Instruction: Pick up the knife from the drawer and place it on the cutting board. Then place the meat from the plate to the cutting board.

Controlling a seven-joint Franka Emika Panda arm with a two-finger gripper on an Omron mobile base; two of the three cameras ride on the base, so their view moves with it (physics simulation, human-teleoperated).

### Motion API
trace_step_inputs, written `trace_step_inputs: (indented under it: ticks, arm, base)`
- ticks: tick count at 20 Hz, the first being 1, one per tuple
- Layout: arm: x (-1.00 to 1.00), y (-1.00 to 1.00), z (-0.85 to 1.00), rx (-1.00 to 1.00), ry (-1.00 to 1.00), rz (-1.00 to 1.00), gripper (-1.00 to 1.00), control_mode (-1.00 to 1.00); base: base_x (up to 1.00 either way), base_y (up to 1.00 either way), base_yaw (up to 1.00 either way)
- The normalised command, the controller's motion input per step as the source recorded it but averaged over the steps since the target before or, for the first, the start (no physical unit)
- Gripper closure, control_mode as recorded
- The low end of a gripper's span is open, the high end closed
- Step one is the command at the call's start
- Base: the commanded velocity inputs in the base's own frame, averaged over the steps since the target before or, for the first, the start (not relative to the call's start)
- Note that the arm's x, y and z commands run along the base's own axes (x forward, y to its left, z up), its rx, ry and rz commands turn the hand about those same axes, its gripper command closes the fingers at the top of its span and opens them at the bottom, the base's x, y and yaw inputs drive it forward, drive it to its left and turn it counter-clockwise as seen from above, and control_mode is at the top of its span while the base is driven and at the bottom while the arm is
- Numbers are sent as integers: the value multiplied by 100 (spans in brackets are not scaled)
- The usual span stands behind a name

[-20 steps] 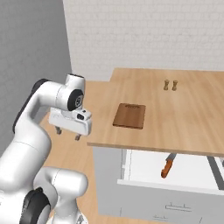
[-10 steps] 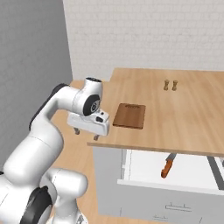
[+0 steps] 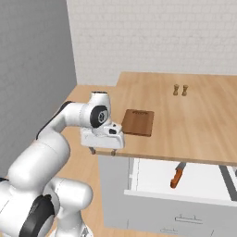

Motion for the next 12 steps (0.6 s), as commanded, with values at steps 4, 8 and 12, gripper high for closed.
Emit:
trace_step_inputs:
  ticks: [4, 8, 12]
  arm:
    - [2, -57, -16, -13, 1, 16, -100, -100]
    - [0, -77, -25, 1, -1, 10, -100, -100]
    - [0, -80, 0, 12, 0, 0, -100, -100]
  base:
    - [0, 0, 0]
    - [0, 0, 0]
    - [0, 0, 0]
